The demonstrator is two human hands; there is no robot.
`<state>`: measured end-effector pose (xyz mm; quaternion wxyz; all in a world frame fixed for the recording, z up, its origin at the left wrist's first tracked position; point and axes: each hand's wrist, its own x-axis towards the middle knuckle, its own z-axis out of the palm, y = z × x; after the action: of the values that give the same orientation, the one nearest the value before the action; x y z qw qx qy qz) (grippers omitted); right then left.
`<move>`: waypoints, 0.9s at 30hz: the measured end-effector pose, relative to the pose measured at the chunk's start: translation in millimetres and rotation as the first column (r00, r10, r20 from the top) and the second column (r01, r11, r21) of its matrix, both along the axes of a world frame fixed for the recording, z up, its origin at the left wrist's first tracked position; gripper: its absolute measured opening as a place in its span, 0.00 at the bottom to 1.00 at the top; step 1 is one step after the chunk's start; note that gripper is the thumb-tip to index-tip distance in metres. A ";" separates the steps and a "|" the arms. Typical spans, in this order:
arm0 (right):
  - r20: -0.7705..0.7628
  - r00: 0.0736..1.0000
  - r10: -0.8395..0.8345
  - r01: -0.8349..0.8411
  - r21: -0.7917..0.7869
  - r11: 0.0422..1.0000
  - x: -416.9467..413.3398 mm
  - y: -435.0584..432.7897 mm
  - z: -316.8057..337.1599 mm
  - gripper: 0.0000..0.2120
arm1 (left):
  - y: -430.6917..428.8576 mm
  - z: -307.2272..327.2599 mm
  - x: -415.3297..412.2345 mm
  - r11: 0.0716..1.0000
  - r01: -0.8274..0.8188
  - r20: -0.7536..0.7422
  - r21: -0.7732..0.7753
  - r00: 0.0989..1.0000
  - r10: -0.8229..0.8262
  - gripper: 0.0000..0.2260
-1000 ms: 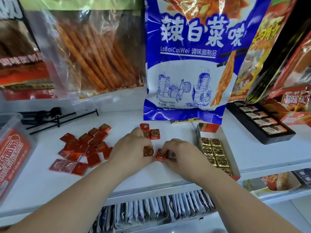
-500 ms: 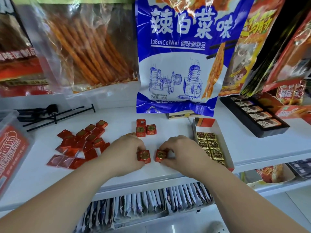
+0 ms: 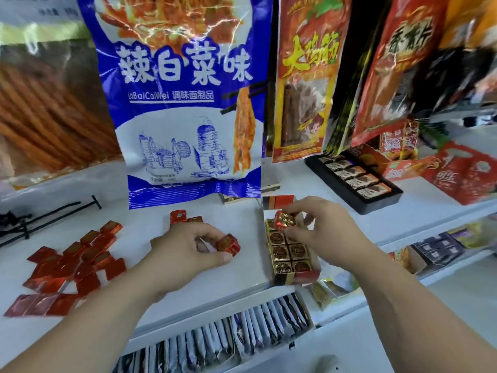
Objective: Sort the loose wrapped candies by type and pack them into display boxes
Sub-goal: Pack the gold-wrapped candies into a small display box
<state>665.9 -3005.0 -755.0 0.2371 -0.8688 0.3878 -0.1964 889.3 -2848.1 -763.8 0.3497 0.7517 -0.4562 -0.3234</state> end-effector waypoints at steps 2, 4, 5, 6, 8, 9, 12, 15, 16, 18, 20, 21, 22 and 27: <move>0.042 0.998 -0.056 0.055 0.032 0.998 -10.3 -8.3 -1.0 0.16 | -9.6 3.2 -11.7 0.999 -0.016 -0.007 -0.029 1.000 0.016 0.10; 0.077 0.992 -0.095 0.091 0.057 0.994 -16.9 -14.0 -3.3 0.16 | -23.0 8.2 -23.8 0.998 -0.043 0.030 -0.046 0.999 0.044 0.10; 0.080 0.991 -0.104 0.100 0.054 0.994 -16.8 -15.1 -5.3 0.16 | -29.4 10.1 -28.1 0.997 -0.052 0.061 -0.050 0.997 0.055 0.10; 0.080 0.991 -0.111 0.108 0.046 0.993 -18.1 -16.8 -6.8 0.17 | -38.1 12.1 -33.0 0.997 -0.057 0.090 -0.055 0.994 0.062 0.11; 0.095 0.989 -0.117 0.114 0.039 0.993 -20.7 -20.2 -8.9 0.17 | -58.0 14.5 -41.5 0.996 -0.060 0.125 -0.064 0.990 0.068 0.13; 0.109 0.987 -0.117 0.113 0.046 0.993 -21.6 -22.1 -9.7 0.17 | -67.8 15.0 -45.1 0.996 -0.057 0.129 -0.069 0.989 0.066 0.14; 0.149 0.982 -0.114 0.104 0.073 0.992 -22.1 -27.1 -12.5 0.17 | -94.1 11.5 -49.3 0.994 -0.065 0.147 -0.084 0.986 0.077 0.16; 0.157 0.980 -0.119 0.106 0.090 0.990 -20.0 -30.0 -16.7 0.17 | -112.3 6.5 -48.6 0.994 -0.061 0.216 -0.091 0.973 0.079 0.17; 0.151 0.981 -0.121 0.108 0.089 0.990 -18.9 -31.2 -18.3 0.17 | -117.7 4.1 -48.3 0.994 -0.055 0.253 -0.093 0.964 0.077 0.17; 0.155 0.980 -0.125 0.113 0.083 0.990 -15.9 -33.4 -21.4 0.17 | -126.5 -1.6 -47.9 0.994 -0.056 0.322 -0.091 0.943 0.083 0.17; 0.164 0.977 -0.138 0.126 0.082 0.989 -12.8 -35.3 -22.8 0.17 | -133.7 -7.7 -48.3 0.994 -0.068 0.377 -0.081 0.921 0.093 0.18; 0.163 0.975 -0.151 0.139 0.084 0.987 -11.5 -36.3 -23.3 0.18 | -136.4 -9.9 -49.3 0.995 -0.069 0.396 -0.070 0.914 0.092 0.19; 0.157 0.974 -0.164 0.151 0.089 0.984 -10.7 -36.7 -23.0 0.18 | -138.6 -11.9 -49.9 0.996 -0.064 0.413 -0.061 0.907 0.084 0.19; 0.086 0.976 -0.199 0.191 0.085 0.978 -11.9 -37.1 -22.6 0.17 | -141.3 -14.2 -52.4 0.999 0.046 0.566 -0.015 0.824 -0.029 0.16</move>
<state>654.0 -3042.1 -777.6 0.2677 -0.8066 0.4668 -0.2444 836.9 -2989.4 -777.9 0.2031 0.7996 -0.5584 -0.0868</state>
